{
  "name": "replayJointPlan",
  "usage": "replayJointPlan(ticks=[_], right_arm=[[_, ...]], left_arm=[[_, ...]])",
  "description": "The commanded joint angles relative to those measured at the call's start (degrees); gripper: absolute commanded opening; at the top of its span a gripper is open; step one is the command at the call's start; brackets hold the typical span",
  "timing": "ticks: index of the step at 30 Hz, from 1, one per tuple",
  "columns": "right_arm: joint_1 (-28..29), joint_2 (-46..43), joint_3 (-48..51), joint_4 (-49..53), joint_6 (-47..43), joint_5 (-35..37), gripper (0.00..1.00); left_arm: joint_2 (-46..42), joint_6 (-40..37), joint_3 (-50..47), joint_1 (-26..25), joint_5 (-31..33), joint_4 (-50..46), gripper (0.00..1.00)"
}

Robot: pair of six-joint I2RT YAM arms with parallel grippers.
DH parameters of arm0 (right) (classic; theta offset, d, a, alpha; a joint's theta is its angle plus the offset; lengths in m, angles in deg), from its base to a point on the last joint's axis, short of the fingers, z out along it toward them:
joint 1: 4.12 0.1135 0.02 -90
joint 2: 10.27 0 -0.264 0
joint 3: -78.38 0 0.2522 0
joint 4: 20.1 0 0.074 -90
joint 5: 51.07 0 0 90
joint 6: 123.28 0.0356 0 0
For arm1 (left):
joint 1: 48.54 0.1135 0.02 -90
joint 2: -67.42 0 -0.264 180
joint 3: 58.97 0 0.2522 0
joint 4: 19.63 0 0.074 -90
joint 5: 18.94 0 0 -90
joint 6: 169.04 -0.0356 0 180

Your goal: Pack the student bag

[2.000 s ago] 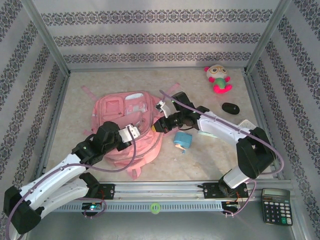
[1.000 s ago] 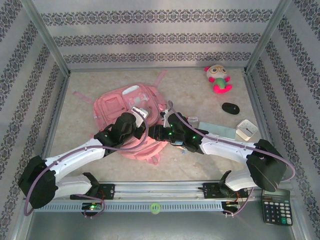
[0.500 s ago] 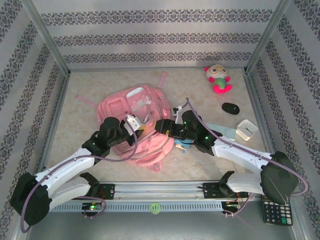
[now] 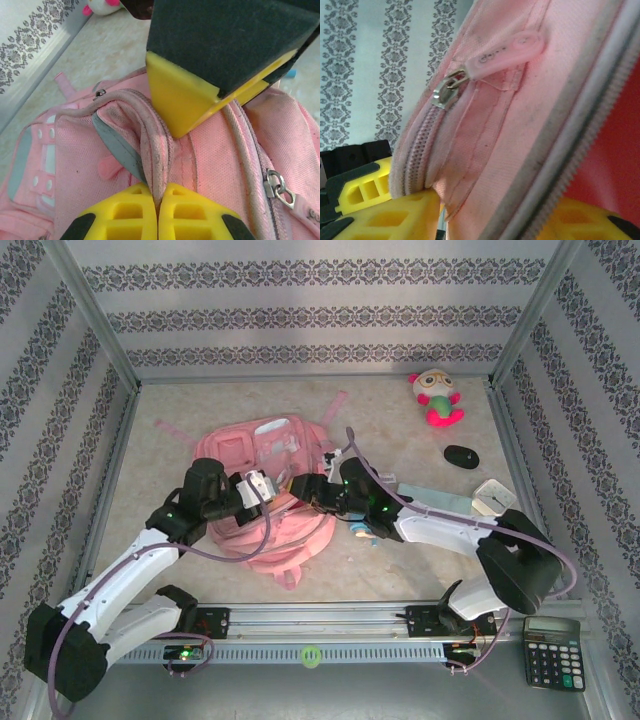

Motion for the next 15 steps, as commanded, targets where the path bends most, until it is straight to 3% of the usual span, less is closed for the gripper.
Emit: replayJointPlan(ticks=[1,3,4,12,15], right_arm=[[1.43,3.10,-2.52,-9.72,2.62,4.24,0.26],[3.01,3.28,-1.21,-12.78,3.75,9.26,0.05],[4.08,3.08,-0.66,-13.63,3.86,12.17,0.00],[13.67,3.23,-0.68,-14.54,3.14,30.56,0.00],[14.16,4.30,-1.20,-14.41,3.69,34.11,0.00]], left_arm=[[-0.84,-8.55,2.96,0.35,-9.01,-2.08,0.00],[0.01,-9.12,2.82,1.22,-5.57,-0.74,0.00],[1.16,-9.82,2.80,1.81,-4.00,-0.03,0.00],[12.11,-7.81,8.62,3.89,4.48,6.79,0.01],[11.67,-1.99,10.61,3.97,5.20,4.16,0.11]])
